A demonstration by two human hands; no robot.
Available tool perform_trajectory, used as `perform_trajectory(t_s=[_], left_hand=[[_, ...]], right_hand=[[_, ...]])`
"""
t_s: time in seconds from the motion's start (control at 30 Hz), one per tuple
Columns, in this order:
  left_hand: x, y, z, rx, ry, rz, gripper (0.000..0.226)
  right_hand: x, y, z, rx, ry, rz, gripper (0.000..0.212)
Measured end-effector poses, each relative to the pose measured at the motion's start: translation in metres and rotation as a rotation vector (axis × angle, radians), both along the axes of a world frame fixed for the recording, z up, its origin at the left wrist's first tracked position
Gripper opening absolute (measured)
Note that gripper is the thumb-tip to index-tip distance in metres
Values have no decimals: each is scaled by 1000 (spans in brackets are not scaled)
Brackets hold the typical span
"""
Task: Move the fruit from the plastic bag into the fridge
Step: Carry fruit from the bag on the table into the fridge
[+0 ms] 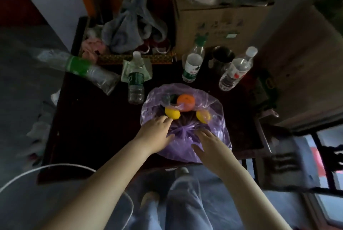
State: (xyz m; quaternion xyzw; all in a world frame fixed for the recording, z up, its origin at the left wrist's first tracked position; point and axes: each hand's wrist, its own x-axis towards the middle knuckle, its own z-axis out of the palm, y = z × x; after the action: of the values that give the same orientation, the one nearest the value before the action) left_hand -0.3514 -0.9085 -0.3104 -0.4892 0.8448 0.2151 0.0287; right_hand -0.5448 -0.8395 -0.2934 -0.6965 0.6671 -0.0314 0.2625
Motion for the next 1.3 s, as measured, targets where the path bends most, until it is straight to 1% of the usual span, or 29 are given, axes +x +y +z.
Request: perform_trajectory(t_s=[0.1, 0.2, 0.4, 0.63, 0.73, 0.83, 0.9, 1.03, 1.17, 1.3], left_hand=[[-13, -6, -17, 68, 1, 64, 62], [-26, -14, -37, 92, -35, 108, 66], [-47, -33, -57, 41, -44, 186, 67], [-66, -51, -68, 38, -57, 305, 68], [-71, -53, -70, 18, -57, 358, 63], [-73, -49, -69, -12, -21, 414, 56], [-76, -44, -69, -11, -31, 428, 53], [-80, -34, -74, 19, 22, 471, 56], [-82, -27, -77, 63, 56, 509, 60], [-82, -23, -69, 45, 91, 536, 60]], right_hand=[[-15, -32, -26, 82, -4, 80, 35], [-33, -64, -46, 118, -17, 153, 39], [-52, -111, -59, 62, -2, 259, 57], [-55, -151, -64, 3, -38, 308, 61], [-53, -166, -65, -2, -41, 325, 65], [-50, -177, -68, -3, -35, 362, 70], [-48, -183, -73, 4, -16, 399, 73], [-45, -186, -82, -2, -11, 434, 76], [-43, -182, -85, -26, -1, 431, 70], [-45, -174, -82, -64, 0, 417, 66]])
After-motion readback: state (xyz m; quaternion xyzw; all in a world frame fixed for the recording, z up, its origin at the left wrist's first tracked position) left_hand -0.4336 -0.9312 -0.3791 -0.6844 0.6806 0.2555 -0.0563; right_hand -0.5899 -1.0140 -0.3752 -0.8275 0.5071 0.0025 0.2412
